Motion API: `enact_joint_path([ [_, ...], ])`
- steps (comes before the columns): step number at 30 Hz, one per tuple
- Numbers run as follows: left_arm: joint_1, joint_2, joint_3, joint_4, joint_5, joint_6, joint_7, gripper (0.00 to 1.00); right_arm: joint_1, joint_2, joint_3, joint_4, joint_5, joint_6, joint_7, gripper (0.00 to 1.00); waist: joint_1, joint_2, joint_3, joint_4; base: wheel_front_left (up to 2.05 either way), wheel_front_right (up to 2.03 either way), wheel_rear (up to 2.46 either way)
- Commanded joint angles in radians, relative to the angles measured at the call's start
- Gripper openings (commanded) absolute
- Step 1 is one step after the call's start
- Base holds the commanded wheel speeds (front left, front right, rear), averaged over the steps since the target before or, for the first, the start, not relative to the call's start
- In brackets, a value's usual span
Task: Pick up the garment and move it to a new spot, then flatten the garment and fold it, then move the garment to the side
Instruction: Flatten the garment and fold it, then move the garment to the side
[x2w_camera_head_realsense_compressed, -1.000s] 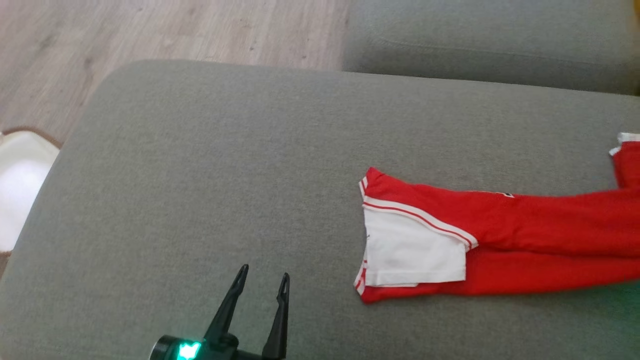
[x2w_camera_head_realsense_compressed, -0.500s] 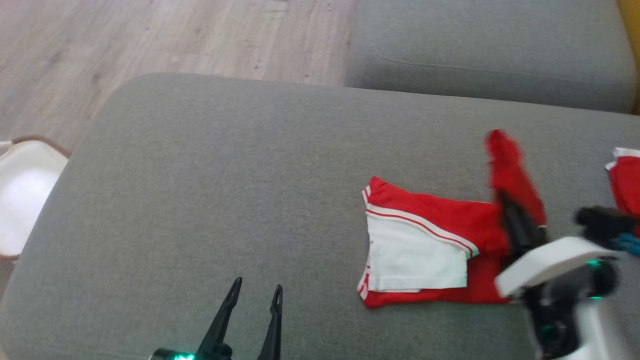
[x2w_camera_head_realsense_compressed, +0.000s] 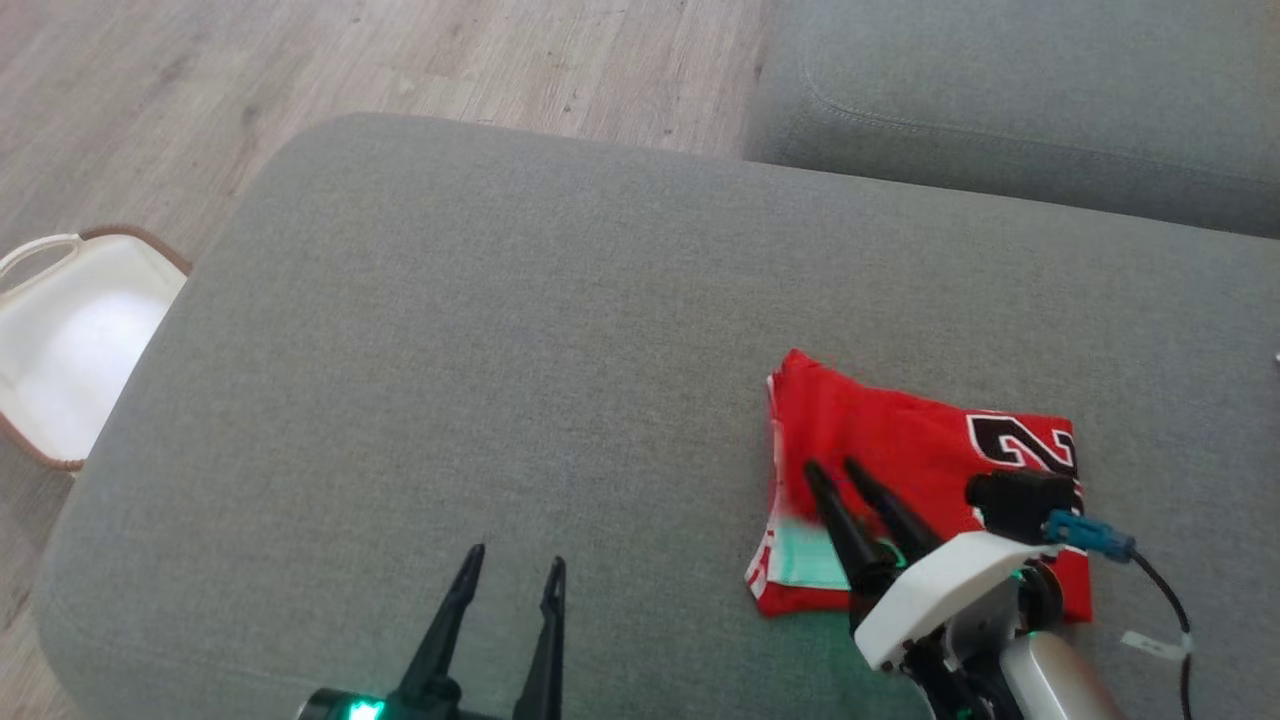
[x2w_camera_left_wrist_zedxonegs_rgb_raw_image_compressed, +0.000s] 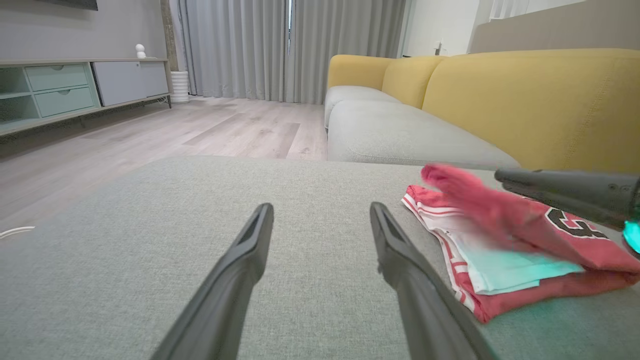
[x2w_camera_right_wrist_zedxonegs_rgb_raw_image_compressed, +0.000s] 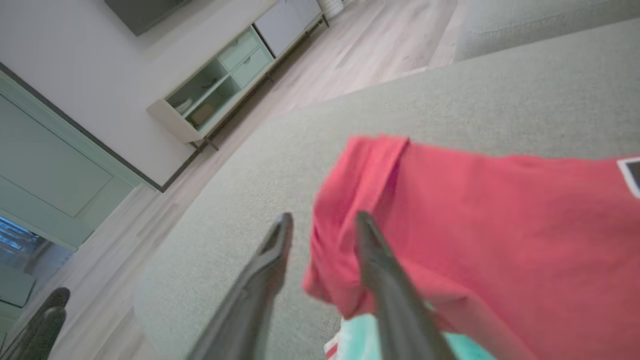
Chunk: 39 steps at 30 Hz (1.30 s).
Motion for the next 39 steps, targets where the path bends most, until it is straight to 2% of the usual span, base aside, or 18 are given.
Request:
enact_joint_path([
  [1,-0.025,-0.016,0.044,-0.024,0.01,-0.003,-0.012,1.0,-0.045,-0.002,0.023,-0.038,0.003,-0.001,-0.024,1.0,0.0,0.0,-0.004,-0.004,0.0,0.0,0.0],
  [6,-0.016,-0.027,0.084,-0.031,0.004,0.003,-0.012,1.0,-0.047,-0.009,-0.048,-0.076,-0.098,-0.001,-0.112,1.0,0.0,0.0,-0.03,-0.033,0.0,0.0,0.0],
  [13,-0.001,-0.035,0.148,-0.02,-0.014,0.012,-0.012,1.0,0.022,-0.036,-0.259,-0.11,-0.262,-0.001,-0.264,1.0,0.0,0.0,-0.067,-0.094,0.0,0.0,0.0],
  [16,0.007,-0.041,0.169,-0.014,-0.027,0.014,-0.012,1.0,0.065,-0.054,-0.286,-0.106,-0.319,-0.001,-0.334,1.0,0.0,0.0,-0.082,-0.12,0.0,0.0,0.0],
  [22,0.032,-0.047,0.193,-0.008,-0.025,0.0,-0.012,1.0,0.168,-0.102,-0.262,-0.044,-0.367,-0.001,-0.421,1.0,0.0,0.0,-0.105,-0.162,0.0,0.0,0.0],
  [26,0.057,-0.048,0.206,-0.009,-0.013,-0.01,-0.012,1.0,0.218,-0.106,-0.234,-0.029,-0.364,-0.001,-0.428,1.0,0.0,0.0,-0.111,-0.185,0.0,0.0,0.0],
  [33,0.07,-0.051,0.218,-0.007,0.001,-0.042,-0.012,1.0,0.239,-0.085,-0.248,-0.06,-0.374,-0.001,-0.429,1.0,0.0,0.0,-0.109,-0.21,0.0,0.0,0.0],
  [39,0.066,-0.054,0.231,0.006,0.006,-0.047,-0.012,1.0,0.233,-0.085,-0.235,-0.06,-0.381,-0.001,-0.429,1.0,0.0,0.0,-0.108,-0.218,0.0,0.0,0.0],
])
